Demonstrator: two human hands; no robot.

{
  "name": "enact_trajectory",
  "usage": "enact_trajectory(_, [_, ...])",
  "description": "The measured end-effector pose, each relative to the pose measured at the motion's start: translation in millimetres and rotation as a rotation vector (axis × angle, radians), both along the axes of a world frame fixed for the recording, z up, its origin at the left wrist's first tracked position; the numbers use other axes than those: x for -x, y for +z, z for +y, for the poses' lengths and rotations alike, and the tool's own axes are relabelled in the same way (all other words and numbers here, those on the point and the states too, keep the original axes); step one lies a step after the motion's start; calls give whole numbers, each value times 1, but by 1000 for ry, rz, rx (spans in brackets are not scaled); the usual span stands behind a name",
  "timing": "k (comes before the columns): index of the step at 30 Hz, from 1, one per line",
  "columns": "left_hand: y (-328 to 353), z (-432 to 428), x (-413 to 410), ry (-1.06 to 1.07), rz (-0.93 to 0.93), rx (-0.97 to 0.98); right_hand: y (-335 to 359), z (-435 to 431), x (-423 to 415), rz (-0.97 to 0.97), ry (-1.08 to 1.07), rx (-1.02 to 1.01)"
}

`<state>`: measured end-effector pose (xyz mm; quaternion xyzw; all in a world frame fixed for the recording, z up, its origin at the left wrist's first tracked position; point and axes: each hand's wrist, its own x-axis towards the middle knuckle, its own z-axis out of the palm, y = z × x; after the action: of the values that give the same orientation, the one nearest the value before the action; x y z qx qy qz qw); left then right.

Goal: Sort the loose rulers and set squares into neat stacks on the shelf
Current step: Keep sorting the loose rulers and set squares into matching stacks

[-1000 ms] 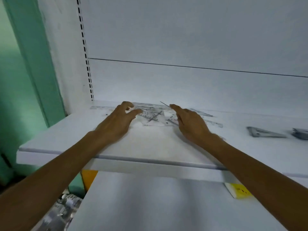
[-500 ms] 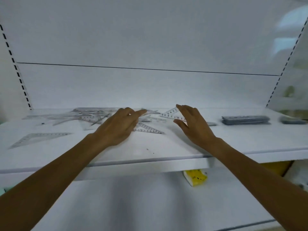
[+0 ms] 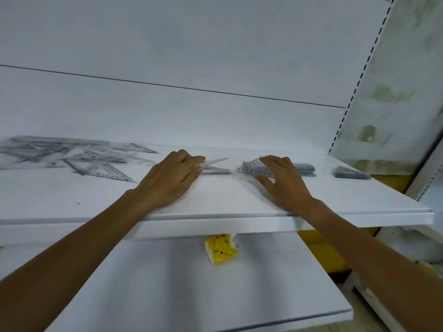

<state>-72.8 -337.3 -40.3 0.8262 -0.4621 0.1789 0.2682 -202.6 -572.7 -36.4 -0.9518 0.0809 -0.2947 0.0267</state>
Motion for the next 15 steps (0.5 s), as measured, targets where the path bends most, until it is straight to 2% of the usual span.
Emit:
enact_trajectory(8, [1,-29,9,23,-14,-75,2,-37,-1,-57,31,-53])
enact_trajectory(15, [12,-82,8,-55,-53,-99,-6,-69,18,-106,-75,-185])
